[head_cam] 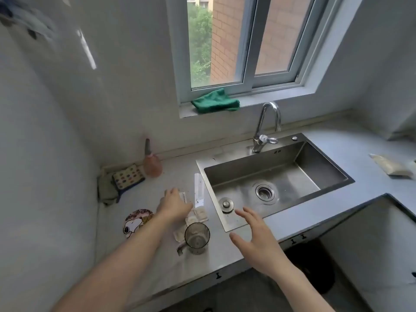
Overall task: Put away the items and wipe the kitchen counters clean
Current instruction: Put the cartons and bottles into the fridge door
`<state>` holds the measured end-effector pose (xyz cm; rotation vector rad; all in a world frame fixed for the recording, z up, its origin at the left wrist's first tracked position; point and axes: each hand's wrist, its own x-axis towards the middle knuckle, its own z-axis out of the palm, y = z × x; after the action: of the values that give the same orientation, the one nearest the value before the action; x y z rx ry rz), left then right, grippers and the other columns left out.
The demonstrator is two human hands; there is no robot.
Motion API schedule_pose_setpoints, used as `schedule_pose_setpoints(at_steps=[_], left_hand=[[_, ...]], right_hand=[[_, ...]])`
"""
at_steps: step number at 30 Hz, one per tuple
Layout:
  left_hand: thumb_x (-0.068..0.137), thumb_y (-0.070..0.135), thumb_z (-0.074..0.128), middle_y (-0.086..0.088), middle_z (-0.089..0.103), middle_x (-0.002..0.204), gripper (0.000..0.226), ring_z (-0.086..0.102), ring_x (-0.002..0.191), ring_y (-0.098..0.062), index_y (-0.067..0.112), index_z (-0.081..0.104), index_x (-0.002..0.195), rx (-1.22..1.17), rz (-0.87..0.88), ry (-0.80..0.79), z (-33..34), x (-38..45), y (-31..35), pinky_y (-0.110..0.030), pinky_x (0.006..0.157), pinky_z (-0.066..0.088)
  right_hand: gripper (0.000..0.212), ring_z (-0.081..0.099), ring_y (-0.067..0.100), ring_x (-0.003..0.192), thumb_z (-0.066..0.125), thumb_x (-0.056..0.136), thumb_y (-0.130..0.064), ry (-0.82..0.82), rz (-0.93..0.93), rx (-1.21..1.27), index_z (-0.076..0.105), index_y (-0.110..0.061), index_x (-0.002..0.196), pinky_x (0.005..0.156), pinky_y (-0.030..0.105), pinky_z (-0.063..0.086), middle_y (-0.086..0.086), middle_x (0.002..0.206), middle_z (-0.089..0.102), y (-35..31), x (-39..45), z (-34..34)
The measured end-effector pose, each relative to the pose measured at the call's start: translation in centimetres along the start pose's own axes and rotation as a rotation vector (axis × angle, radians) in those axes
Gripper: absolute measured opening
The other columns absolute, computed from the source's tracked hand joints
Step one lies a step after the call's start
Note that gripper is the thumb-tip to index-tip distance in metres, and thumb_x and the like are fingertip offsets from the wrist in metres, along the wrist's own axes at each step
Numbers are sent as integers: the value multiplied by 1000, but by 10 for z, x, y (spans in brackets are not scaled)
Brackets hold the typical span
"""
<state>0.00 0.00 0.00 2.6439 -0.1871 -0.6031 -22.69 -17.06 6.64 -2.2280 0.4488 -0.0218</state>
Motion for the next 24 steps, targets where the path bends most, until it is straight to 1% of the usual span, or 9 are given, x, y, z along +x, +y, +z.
schedule_pose_setpoints(at_steps=[3, 7, 9, 11, 12, 14, 18, 21, 24], left_hand=[[83, 49, 66, -11, 35, 152, 86, 50, 131, -37, 12, 31, 152, 1, -111, -16, 8, 13, -2, -46, 107, 46], [83, 52, 65, -11, 50, 143, 85, 57, 122, -35, 18, 28, 151, 23, -155, -36, 21, 30, -7, -45, 98, 51], [87, 51, 65, -10, 61, 129, 75, 62, 111, -33, 20, 32, 146, 53, -162, -1, 25, 36, -8, -43, 92, 55], [89, 45, 65, -8, 64, 117, 61, 64, 100, -32, 22, 38, 139, 59, -176, 37, 27, 41, -5, -41, 86, 56], [90, 43, 64, -8, 64, 114, 56, 64, 98, -31, 22, 41, 136, 65, -169, 55, 26, 41, -3, -40, 84, 56], [91, 40, 65, -7, 66, 114, 46, 64, 98, -31, 22, 47, 130, 84, -140, 66, 22, 38, 1, -37, 82, 55], [90, 32, 68, -2, 71, 109, 41, 63, 89, -24, 30, 57, 129, 135, 60, 196, 6, 26, 10, -31, 70, 49], [90, 31, 72, -1, 70, 109, 39, 60, 98, -24, 27, 62, 128, 25, 330, 332, -11, 13, 35, -36, 73, 52], [85, 25, 76, 4, 69, 111, 41, 58, 107, -23, 28, 65, 125, -96, 515, 373, -31, -6, 76, -36, 79, 49]], right_hand=[[60, 24, -14, 130, 64, 95, -40, -16, 51, -16, 37, -42, 148, 107, 15, 24, -33, 148, 23, 4, 2, -3], [59, 26, -13, 129, 64, 95, -43, 16, 108, -21, 38, -42, 148, 106, 16, 26, -31, 151, 24, 14, 0, -8], [59, 32, -9, 130, 63, 95, -44, 24, 143, -4, 38, -43, 148, 108, 19, 29, -32, 150, 24, 17, -3, -10], [60, 46, 2, 130, 63, 93, -47, 38, 172, 5, 39, -46, 148, 111, 25, 37, -31, 153, 24, 23, -6, -12], [60, 47, 4, 131, 63, 93, -48, 51, 179, 7, 39, -46, 147, 111, 27, 38, -31, 154, 24, 26, -7, -13], [58, 36, -7, 133, 64, 94, -45, 83, 193, 11, 40, -44, 147, 109, 20, 33, -30, 152, 26, 30, -12, -16], [56, 26, -15, 129, 63, 95, -43, 132, 224, 24, 40, -45, 146, 102, 14, 26, -34, 148, 24, 36, -23, -24], [56, 27, -13, 131, 65, 94, -44, 200, 239, 65, 42, -46, 145, 104, 17, 28, -33, 150, 26, 40, -31, -34], [56, 30, -10, 136, 67, 93, -42, 265, 262, 111, 45, -45, 144, 113, 24, 32, -31, 152, 29, 45, -39, -50]])
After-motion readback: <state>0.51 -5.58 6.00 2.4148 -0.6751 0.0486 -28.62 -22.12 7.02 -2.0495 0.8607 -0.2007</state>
